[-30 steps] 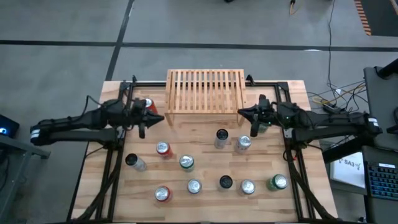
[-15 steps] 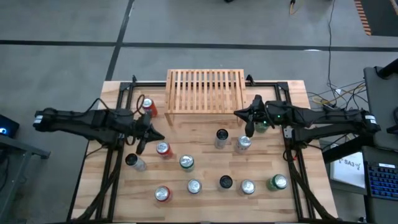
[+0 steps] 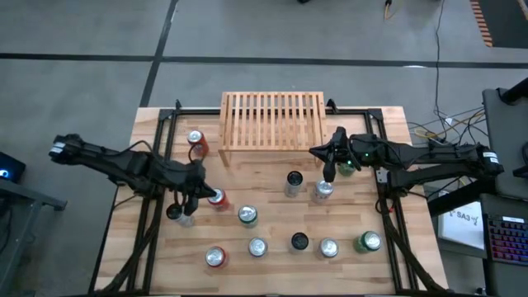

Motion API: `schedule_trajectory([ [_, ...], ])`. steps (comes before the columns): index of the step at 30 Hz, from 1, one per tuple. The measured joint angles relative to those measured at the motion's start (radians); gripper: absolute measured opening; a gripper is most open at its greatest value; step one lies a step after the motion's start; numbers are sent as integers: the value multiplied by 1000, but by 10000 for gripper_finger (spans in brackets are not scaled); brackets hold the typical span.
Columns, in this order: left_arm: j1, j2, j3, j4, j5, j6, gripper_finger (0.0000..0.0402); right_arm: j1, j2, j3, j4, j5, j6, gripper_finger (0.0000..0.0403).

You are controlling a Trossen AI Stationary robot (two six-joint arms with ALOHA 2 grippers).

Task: Place canned beverage on shelf
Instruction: Put the middle red soda can on the shelf

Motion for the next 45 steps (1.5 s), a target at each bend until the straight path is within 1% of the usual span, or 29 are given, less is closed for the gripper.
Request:
schedule_trajectory([
  [8,-11,45,52,-90,-11,-6,0,0,1,0,0,0,-2,9],
  [17,-11,63,66,-93,-7,-5,0,0,1,-1,0,0,-4,9],
  [20,-11,79,66,-93,18,-5,9,0,1,-2,0,0,-4,9],
  [22,-12,95,65,-93,58,-6,26,0,1,-2,0,0,-5,9],
  [25,-18,121,65,-93,75,-6,66,0,1,-2,0,0,-5,9],
  [30,-22,159,65,-93,80,37,162,0,1,-2,-1,0,-4,9],
  [31,-22,165,65,-92,76,44,183,0,1,-2,-1,0,-4,9],
  [34,-22,183,65,-96,14,51,244,0,1,-2,-3,0,-3,9],
  [37,-22,197,65,-97,-23,53,291,0,1,-2,-5,0,-3,9],
  [40,-22,208,65,-104,-23,58,315,0,1,-2,-5,0,-3,9],
  [43,-22,212,65,-121,-29,54,319,0,1,-2,-5,0,-3,9],
  [45,-22,213,65,-140,-50,52,318,0,1,-2,-5,0,-3,9],
])
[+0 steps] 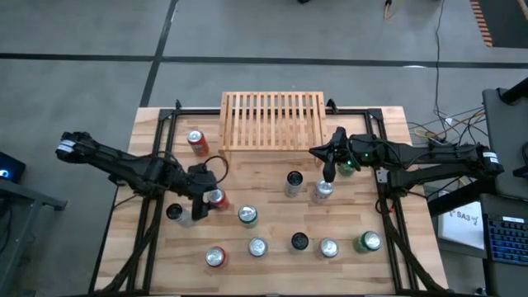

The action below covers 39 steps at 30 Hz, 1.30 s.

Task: Place canned beverage on shelf
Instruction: Put the middle red soda can on the shelf

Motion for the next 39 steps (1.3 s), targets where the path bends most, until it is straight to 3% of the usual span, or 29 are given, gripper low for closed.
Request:
schedule_trajectory([
  [12,0,-7,76,-46,-90,-28,318,0,0,0,0,0,1,9],
  [23,0,-7,72,-49,-89,-65,341,0,0,0,0,0,17,9],
  [30,-3,-6,72,-53,-55,-50,395,0,0,0,0,0,18,9],
  [39,-3,-1,71,-53,-30,-97,356,0,0,0,-1,0,19,9],
])
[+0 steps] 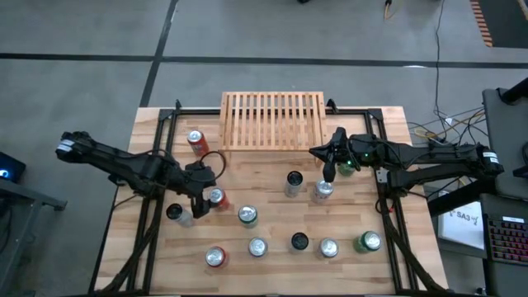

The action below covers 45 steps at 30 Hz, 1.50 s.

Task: Place canned beverage on shelf
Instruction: Put the middle red soda can on the shelf

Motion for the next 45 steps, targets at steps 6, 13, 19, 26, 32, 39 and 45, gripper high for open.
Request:
schedule_trajectory([
  [6,0,37,0,-8,-9,-18,352,0,0,0,0,0,0,9],
  [13,0,100,-1,-33,-16,18,351,0,0,0,0,0,1,9],
  [19,0,109,-1,-36,-23,21,351,0,0,-1,0,0,1,9],
  [26,0,134,-1,-37,-24,47,351,0,0,-1,0,0,0,9],
  [32,0,163,-1,-38,-28,66,351,0,0,-1,-1,0,1,9],
  [39,0,200,-1,-37,-47,66,351,0,0,-1,-4,0,0,9],
  [45,0,214,-1,-37,-49,60,339,0,0,-1,-20,0,13,9],
])
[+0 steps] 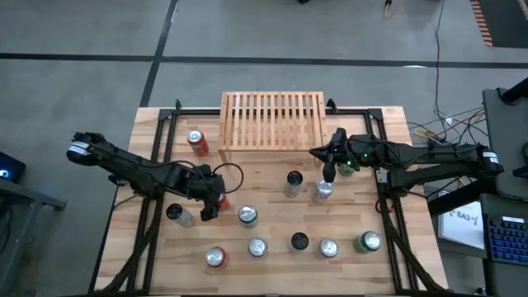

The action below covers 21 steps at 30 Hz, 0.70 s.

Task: Place canned beverage on shelf
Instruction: Put the middle red soda can on the shelf

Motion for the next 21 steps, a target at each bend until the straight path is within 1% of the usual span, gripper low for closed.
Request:
schedule_trajectory([
  [7,-6,6,0,2,-2,-7,288,0,0,0,-1,0,3,9],
  [13,-8,2,0,1,-2,-16,287,0,0,0,-1,0,3,9],
  [16,-11,-5,14,-28,4,-17,287,0,0,0,-2,0,3,9],
  [21,-11,-10,106,-110,0,-12,287,0,0,0,-1,0,3,9],
])
